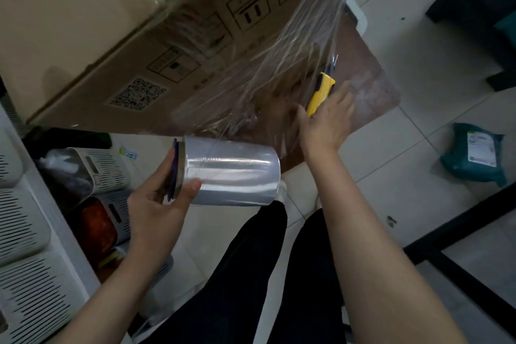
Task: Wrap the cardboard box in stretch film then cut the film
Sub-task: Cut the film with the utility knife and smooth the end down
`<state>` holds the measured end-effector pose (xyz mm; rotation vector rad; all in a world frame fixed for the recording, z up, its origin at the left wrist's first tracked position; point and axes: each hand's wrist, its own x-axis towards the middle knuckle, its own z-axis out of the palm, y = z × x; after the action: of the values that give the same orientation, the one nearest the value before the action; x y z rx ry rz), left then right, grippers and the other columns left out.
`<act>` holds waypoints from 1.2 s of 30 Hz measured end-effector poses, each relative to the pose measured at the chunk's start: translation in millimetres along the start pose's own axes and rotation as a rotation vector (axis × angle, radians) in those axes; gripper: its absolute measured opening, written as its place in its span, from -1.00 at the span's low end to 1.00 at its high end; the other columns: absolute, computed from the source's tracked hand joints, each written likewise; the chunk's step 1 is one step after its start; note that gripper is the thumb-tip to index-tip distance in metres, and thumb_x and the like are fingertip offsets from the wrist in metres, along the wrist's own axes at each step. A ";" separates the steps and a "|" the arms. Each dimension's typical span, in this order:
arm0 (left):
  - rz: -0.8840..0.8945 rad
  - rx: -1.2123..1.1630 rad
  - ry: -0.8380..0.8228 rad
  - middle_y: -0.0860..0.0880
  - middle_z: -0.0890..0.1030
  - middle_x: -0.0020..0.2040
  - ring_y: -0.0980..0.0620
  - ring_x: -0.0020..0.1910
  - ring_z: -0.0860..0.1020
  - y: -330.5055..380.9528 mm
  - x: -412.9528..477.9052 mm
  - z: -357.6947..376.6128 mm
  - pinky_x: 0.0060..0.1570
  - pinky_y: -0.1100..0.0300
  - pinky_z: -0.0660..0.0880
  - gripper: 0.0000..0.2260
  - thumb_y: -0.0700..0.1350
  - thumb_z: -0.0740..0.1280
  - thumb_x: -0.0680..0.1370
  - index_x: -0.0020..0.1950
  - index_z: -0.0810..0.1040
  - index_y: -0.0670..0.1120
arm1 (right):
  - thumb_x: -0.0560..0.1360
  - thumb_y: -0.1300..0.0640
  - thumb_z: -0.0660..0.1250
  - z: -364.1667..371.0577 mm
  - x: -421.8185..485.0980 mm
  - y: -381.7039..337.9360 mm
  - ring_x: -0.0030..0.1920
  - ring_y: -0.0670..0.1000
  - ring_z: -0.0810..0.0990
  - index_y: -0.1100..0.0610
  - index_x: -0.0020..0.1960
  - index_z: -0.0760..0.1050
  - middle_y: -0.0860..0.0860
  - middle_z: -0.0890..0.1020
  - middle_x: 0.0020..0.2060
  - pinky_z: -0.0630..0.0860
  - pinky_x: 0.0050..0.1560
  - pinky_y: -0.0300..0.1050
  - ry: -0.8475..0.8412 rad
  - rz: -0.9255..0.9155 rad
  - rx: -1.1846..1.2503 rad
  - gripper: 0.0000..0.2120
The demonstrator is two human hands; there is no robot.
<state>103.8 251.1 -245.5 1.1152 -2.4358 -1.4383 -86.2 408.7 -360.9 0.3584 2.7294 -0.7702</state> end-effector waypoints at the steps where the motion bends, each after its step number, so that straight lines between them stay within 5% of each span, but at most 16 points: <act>1: 0.002 -0.005 0.002 0.00 0.56 0.27 0.11 0.26 0.53 -0.6 0.2 -0.1 0.25 0.16 0.46 -0.47 -0.14 0.44 0.41 0.38 0.45 -0.09 | 0.49 -0.04 0.39 5.9 7.1 -0.2 0.40 0.19 0.31 0.32 0.54 0.01 0.20 0.32 0.42 0.33 0.30 -0.02 -0.022 0.004 -0.065 -0.14; 6: -0.012 0.017 0.036 0.13 0.57 0.21 0.21 0.20 0.54 -4.6 0.6 -2.4 0.15 0.35 0.46 -0.50 -0.19 0.45 0.44 0.36 0.46 -0.01 | 0.62 0.20 0.15 12.7 24.4 4.8 0.38 0.21 0.34 0.35 0.47 0.12 0.24 0.33 0.39 0.34 0.26 0.00 -0.057 0.007 -0.228 -0.51; 10: -0.010 -0.021 0.050 0.18 0.55 0.21 0.26 0.19 0.53 -3.6 0.6 0.9 0.13 0.37 0.45 -0.50 -0.23 0.44 0.46 0.36 0.43 0.00 | 0.56 0.23 0.18 -31.1 12.6 37.2 0.22 0.32 0.49 0.35 0.32 0.32 0.33 0.45 0.24 0.41 0.11 0.10 -0.064 0.091 0.168 -0.64; 15: -0.025 -0.089 0.072 0.17 0.52 0.23 0.34 0.22 0.48 -2.2 -4.2 5.5 0.17 0.40 0.42 -0.52 -0.28 0.40 0.49 0.37 0.41 -0.03 | 0.59 0.01 0.18 -96.5 -72.5 75.4 -0.23 0.01 0.43 0.27 0.15 0.40 0.08 0.47 -0.19 0.29 -0.25 -0.16 0.091 -0.228 0.442 -0.68; 17: -0.033 -0.103 0.081 0.16 0.52 0.24 0.36 0.22 0.47 -1.2 -5.5 8.0 0.17 0.41 0.41 -0.54 -0.28 0.39 0.51 0.38 0.42 -0.07 | 0.54 0.09 0.20 -108.2 -110.4 71.3 -0.29 0.00 0.41 0.25 0.09 0.40 0.03 0.48 -0.24 0.24 -0.26 -0.30 0.036 -0.544 0.328 -0.76; 21: -0.037 -0.138 0.118 0.19 0.51 0.23 0.37 0.20 0.48 1.8 -5.7 13.3 0.19 0.36 0.43 -0.54 -0.30 0.37 0.52 0.38 0.39 -0.03 | 0.53 0.10 0.22 -90.6 -130.4 51.9 -0.43 0.07 0.57 0.24 -0.05 0.54 0.09 0.59 -0.38 0.40 -0.38 -0.17 -0.140 -1.010 0.088 -0.78; 26: -0.023 -0.146 0.150 0.20 0.52 0.21 0.39 0.17 0.49 0.7 -4.7 18.3 0.16 0.39 0.42 -0.55 -0.33 0.35 0.52 0.39 0.39 -0.11 | 0.37 0.25 0.48 -55.7 -113.8 23.6 -0.47 0.11 0.55 0.28 -0.14 0.61 0.12 0.57 -0.40 0.38 -0.58 -0.13 -0.156 -1.152 -0.084 -0.88; 30: -0.020 -0.150 0.161 0.12 0.55 0.20 0.36 0.15 0.51 -1.6 -2.7 20.8 0.12 0.41 0.39 -0.56 -0.34 0.34 0.52 0.39 0.41 -0.15 | 0.45 0.20 0.18 -42.8 -95.4 14.5 -0.48 0.11 0.53 0.29 -0.14 0.59 0.12 0.57 -0.40 0.34 -0.59 -0.15 -0.122 -1.188 -0.128 -0.76; 36: 0.002 -0.146 0.184 0.08 0.51 0.26 0.35 0.18 0.49 -2.3 -3.6 23.1 0.14 0.43 0.37 -0.54 -0.33 0.33 0.51 0.39 0.38 -0.10 | 0.48 0.22 0.14 -37.9 -88.2 11.2 -0.50 0.07 0.51 0.26 -0.16 0.60 0.10 0.56 -0.41 0.34 -0.59 -0.15 -0.085 -1.238 -0.229 -0.74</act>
<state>97.9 269.4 -259.0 1.1557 -2.1707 -1.4185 -8.4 424.3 -305.8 -1.4750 2.6784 -0.6258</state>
